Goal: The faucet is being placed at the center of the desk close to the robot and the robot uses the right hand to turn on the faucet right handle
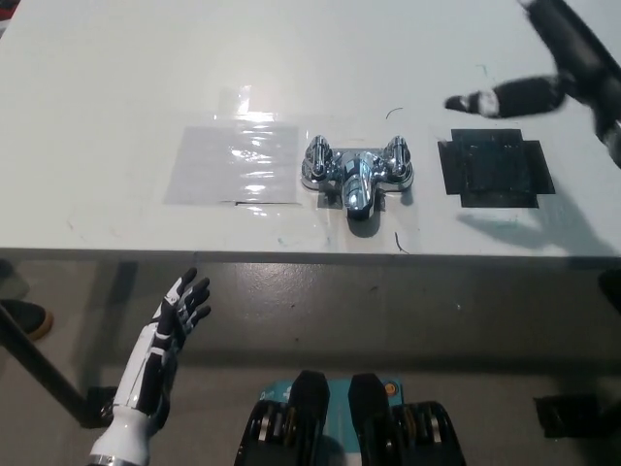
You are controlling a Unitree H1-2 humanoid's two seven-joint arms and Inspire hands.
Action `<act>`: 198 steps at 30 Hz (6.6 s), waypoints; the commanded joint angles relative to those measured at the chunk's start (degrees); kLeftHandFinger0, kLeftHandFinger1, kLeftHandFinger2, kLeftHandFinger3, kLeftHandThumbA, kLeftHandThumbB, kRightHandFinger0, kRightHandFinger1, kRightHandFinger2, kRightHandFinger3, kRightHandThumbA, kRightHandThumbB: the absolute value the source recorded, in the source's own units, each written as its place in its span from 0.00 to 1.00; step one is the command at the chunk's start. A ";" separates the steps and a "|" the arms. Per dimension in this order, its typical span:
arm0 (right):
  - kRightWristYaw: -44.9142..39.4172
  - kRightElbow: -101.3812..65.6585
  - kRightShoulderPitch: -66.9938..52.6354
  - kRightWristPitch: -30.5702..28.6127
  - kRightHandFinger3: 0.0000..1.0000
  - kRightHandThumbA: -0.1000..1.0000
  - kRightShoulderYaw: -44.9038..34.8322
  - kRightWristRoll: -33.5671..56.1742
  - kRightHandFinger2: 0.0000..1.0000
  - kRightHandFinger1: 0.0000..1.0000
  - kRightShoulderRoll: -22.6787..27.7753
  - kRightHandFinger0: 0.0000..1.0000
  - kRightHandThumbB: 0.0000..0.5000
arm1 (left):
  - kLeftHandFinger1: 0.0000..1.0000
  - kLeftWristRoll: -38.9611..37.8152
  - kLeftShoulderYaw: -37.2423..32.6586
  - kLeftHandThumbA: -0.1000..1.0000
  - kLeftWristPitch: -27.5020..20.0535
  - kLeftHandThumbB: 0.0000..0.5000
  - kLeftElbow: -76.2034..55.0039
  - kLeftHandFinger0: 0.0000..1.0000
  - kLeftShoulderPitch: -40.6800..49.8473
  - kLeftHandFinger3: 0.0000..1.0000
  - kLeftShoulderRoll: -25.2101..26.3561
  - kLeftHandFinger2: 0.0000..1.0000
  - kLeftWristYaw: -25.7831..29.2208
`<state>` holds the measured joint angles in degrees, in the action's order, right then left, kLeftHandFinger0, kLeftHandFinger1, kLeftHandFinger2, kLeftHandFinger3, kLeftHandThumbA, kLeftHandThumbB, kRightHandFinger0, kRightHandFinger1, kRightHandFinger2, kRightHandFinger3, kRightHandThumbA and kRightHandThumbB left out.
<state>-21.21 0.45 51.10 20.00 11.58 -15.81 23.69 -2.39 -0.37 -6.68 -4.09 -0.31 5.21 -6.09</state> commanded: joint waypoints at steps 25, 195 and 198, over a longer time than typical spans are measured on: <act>-4.52 70.20 44.40 -2.65 1.00 1.00 19.22 -12.57 1.00 1.00 -14.84 1.00 0.50 | 1.00 1.10 -0.28 1.00 -3.03 0.73 -3.22 1.00 1.09 1.00 1.61 1.00 -0.57; 19.50 81.45 31.95 2.97 1.00 0.82 22.95 -16.49 1.00 1.00 -14.26 1.00 0.69 | 1.00 1.75 -0.24 1.00 -4.25 0.69 -4.38 1.00 -2.49 1.00 2.47 1.00 -0.86; 19.93 81.62 32.10 2.43 1.00 0.82 22.88 -16.87 1.00 1.00 -14.20 1.00 0.68 | 1.00 1.86 -0.21 1.00 -4.24 0.70 -4.20 1.00 -2.54 1.00 2.40 1.00 -0.74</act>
<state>-9.45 82.87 79.38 21.76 35.34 -32.10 6.48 0.00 -0.32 -8.82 -6.50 -2.03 7.00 -6.14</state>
